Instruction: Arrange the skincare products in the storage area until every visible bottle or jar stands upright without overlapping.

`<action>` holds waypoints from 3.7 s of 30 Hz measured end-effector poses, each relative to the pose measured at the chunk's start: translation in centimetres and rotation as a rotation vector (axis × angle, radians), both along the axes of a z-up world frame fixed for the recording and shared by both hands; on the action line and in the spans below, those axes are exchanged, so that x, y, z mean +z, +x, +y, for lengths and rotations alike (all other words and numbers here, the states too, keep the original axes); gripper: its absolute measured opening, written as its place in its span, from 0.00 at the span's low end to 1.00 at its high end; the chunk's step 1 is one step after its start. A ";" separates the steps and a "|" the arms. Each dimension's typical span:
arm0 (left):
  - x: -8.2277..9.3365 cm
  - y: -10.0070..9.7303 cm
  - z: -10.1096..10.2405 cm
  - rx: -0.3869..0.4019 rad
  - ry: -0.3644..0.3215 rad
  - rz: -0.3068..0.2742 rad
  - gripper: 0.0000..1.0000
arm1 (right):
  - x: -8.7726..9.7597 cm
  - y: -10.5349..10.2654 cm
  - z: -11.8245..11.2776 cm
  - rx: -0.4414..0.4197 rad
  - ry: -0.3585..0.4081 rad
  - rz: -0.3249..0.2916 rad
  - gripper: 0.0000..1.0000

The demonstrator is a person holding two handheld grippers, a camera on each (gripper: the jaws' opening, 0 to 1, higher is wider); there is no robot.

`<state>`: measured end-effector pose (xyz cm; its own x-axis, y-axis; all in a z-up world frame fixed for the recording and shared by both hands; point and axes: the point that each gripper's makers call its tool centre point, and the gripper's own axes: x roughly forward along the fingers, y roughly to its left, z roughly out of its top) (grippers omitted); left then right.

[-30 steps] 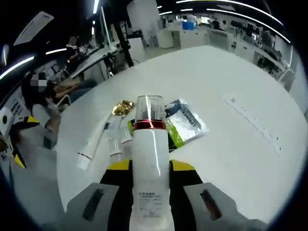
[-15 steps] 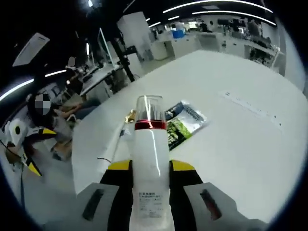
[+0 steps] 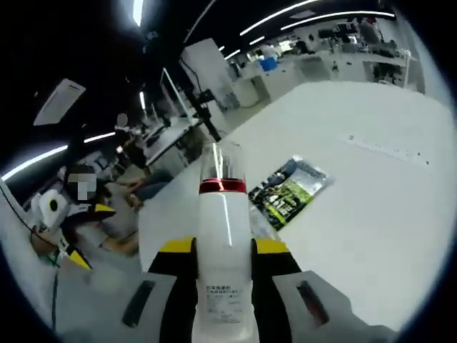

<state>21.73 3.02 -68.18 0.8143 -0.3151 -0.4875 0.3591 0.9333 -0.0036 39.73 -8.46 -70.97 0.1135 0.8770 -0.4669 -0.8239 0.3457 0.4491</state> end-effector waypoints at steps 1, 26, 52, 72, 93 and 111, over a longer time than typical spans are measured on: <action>0.1 0.0 0.0 0.000 -0.002 -0.001 0.72 | 0.3 -0.3 0.1 0.005 0.016 -0.004 0.27; 4.3 0.9 -0.1 0.037 -0.101 -0.057 0.71 | 5.0 -7.8 0.7 0.038 0.307 -0.049 0.27; 10.9 1.7 -8.3 -0.236 -0.661 -0.074 0.61 | 11.2 -18.0 1.4 0.222 0.560 0.007 0.27; 14.5 0.5 -13.1 -0.415 -0.638 -0.155 0.27 | 14.2 -20.4 0.5 0.255 0.654 -0.015 0.27; 14.0 5.4 -13.6 -0.118 -0.476 -0.079 0.25 | 12.8 -15.1 -0.1 -0.056 0.109 -0.423 0.39; 15.4 6.1 -14.5 0.017 -0.322 -0.108 0.25 | 15.1 -13.0 -2.3 -0.374 -0.037 -0.655 0.29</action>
